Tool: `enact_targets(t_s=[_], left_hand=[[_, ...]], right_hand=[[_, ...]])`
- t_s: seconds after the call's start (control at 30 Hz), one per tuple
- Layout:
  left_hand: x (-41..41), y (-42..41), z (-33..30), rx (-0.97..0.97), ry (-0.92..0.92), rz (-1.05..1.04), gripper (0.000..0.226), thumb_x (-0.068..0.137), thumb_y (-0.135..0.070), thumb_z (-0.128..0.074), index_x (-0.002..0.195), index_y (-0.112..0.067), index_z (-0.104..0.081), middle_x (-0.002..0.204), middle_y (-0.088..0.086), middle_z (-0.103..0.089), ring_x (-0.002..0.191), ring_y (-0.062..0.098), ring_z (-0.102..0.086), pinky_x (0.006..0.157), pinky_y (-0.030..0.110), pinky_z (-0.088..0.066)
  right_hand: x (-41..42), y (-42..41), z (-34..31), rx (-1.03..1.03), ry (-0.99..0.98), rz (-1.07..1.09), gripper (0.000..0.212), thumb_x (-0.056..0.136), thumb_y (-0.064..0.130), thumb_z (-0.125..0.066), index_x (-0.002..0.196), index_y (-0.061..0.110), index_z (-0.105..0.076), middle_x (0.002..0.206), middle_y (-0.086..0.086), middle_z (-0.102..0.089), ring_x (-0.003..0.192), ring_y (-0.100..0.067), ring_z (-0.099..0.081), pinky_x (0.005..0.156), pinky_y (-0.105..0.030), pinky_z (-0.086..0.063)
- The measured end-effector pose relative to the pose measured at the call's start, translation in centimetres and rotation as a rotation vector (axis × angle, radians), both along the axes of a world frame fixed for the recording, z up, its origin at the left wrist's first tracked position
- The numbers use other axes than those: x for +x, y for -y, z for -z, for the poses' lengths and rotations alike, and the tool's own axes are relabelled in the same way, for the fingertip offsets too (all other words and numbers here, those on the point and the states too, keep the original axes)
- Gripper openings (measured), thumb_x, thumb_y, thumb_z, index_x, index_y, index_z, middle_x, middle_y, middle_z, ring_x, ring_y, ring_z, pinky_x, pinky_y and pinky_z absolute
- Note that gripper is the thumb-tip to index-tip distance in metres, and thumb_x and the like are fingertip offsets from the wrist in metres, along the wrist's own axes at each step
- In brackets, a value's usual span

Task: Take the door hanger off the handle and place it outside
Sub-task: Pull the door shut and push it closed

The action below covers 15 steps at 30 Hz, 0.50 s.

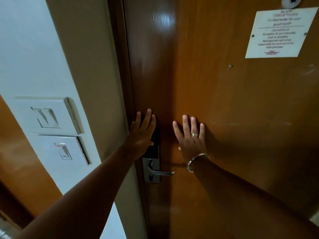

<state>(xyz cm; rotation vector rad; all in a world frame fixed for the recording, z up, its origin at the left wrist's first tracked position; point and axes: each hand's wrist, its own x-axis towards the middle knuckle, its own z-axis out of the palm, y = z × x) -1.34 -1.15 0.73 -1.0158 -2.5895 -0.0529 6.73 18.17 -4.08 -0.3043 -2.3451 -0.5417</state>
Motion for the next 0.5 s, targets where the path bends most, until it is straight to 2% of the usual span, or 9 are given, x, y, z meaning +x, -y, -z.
enact_targets(t_s=[0.13, 0.27, 0.4, 0.5], left_hand=[[-0.6, -0.8, -0.2, 0.005, -0.004, -0.050, 0.117, 0.076, -0.035, -0.079, 0.154, -0.018, 0.008, 0.158, 0.014, 0.026, 0.142, 0.044, 0.023, 0.113, 0.063, -0.013], [-1.6, -1.1, -0.2, -0.011, -0.032, -0.054, 0.118, 0.077, -0.040, -0.078, 0.153, -0.018, 0.010, 0.160, 0.019, 0.021, 0.144, 0.047, 0.017, 0.114, 0.060, -0.014], [-2.5, -0.9, 0.2, -0.004, -0.081, 0.001, 0.117, 0.077, -0.041, -0.077, 0.153, -0.017, 0.008, 0.159, 0.020, 0.021, 0.143, 0.049, 0.016, 0.114, 0.060, -0.012], [-2.5, -1.0, 0.3, 0.020, -0.062, 0.018, 0.116, 0.079, -0.039, -0.076, 0.153, -0.018, 0.011, 0.157, 0.018, 0.026, 0.142, 0.047, 0.021, 0.114, 0.059, -0.009]], right_hand=[[-0.6, 0.2, -0.3, -0.014, 0.020, 0.029, 0.090, 0.075, 0.030, -0.078, 0.151, 0.022, -0.031, 0.157, -0.019, -0.029, 0.143, -0.041, -0.029, 0.109, -0.063, -0.027], [-1.1, 0.0, -0.4, -0.007, 0.012, 0.031, 0.089, 0.073, 0.030, -0.080, 0.149, 0.022, -0.034, 0.156, -0.020, -0.031, 0.142, -0.042, -0.031, 0.107, -0.064, -0.030], [-1.6, -0.5, -0.1, -0.023, 0.026, 0.013, 0.110, 0.061, 0.034, -0.088, 0.151, 0.022, -0.026, 0.159, -0.020, -0.025, 0.145, -0.043, -0.023, 0.109, -0.065, -0.023], [-1.7, -1.0, 0.2, -0.020, 0.043, -0.003, 0.118, 0.059, 0.038, -0.088, 0.153, 0.024, -0.018, 0.161, -0.019, -0.018, 0.147, -0.042, -0.014, 0.111, -0.065, -0.019]])
